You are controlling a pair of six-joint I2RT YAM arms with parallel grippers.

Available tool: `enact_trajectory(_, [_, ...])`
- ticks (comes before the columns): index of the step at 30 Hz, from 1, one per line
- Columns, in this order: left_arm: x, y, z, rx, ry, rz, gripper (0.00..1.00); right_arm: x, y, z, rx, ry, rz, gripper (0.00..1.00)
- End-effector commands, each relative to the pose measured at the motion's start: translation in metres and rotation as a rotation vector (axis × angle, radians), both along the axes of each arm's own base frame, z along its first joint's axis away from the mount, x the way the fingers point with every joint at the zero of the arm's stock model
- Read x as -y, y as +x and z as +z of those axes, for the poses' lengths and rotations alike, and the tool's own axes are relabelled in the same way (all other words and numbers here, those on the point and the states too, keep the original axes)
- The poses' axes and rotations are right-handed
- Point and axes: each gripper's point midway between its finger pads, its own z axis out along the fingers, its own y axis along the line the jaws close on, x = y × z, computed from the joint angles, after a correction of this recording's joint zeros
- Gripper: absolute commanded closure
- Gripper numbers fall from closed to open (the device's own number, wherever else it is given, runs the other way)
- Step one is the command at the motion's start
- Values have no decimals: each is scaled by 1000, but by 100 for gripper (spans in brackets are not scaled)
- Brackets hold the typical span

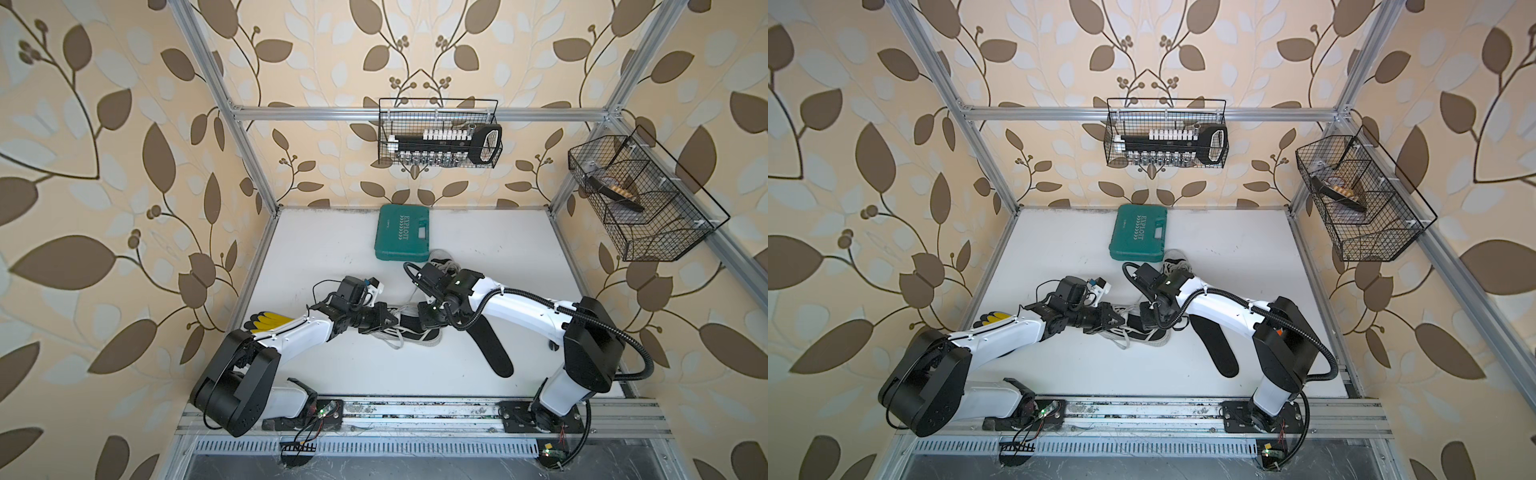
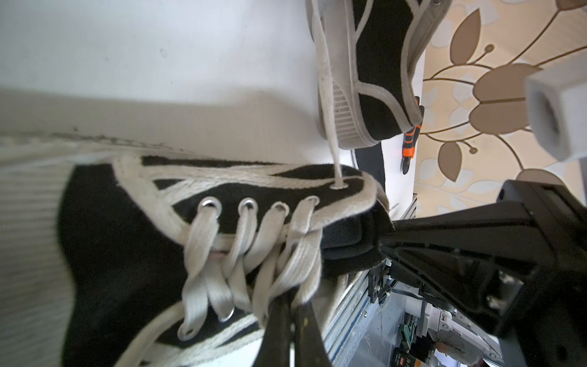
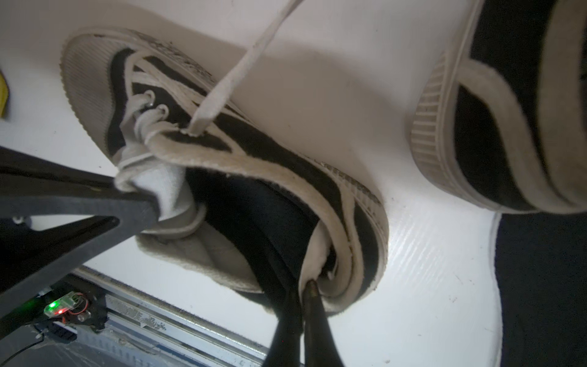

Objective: Insert the insole into the shoe

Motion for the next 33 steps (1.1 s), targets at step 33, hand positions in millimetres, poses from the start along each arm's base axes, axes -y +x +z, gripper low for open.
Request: enact_trajectory(33, [-5,-8,-6,-9,61,3,100,40,-6,35,139,-466,119,72])
